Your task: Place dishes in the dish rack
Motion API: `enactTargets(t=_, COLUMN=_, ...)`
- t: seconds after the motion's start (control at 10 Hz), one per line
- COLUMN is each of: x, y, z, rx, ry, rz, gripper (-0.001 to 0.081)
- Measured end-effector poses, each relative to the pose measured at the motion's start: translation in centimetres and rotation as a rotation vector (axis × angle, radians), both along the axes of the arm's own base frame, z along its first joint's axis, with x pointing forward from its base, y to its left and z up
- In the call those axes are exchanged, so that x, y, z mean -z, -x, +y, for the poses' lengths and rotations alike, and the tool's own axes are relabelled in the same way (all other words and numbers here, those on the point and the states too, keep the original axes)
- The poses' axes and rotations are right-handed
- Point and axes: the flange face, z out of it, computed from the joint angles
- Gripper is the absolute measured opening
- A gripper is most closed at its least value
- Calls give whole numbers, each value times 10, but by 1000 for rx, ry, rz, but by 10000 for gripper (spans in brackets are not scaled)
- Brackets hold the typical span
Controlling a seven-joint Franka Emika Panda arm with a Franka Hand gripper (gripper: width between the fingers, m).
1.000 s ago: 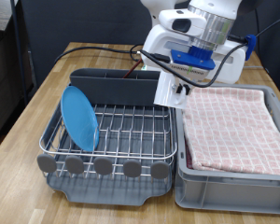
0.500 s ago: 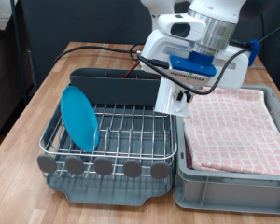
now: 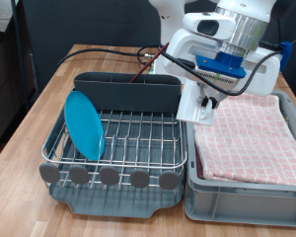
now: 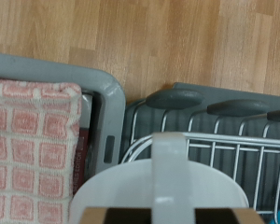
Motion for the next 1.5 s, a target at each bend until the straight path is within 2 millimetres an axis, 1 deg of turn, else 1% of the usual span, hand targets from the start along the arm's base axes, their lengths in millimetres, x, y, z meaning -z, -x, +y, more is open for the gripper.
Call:
enactTargets(t=0.2, x=-3, y=-7, z=-2, rx=-1, ry=2, rz=-8, gripper=71)
enactTargets(t=0.4, x=-4, y=-14, z=-9, rx=-5, ry=-8, rz=-13, gripper=71)
enactTargets(t=0.7, x=-1, y=-26, z=-12, rx=-14, ry=-28, rz=-39, gripper=71)
enactTargets(t=1.1, x=16, y=-39, z=-13, rx=-13, ry=-23, rz=-29, gripper=71)
enactTargets(t=1.5, x=37, y=-54, z=-23, rx=-23, ry=-13, rz=-5, gripper=71)
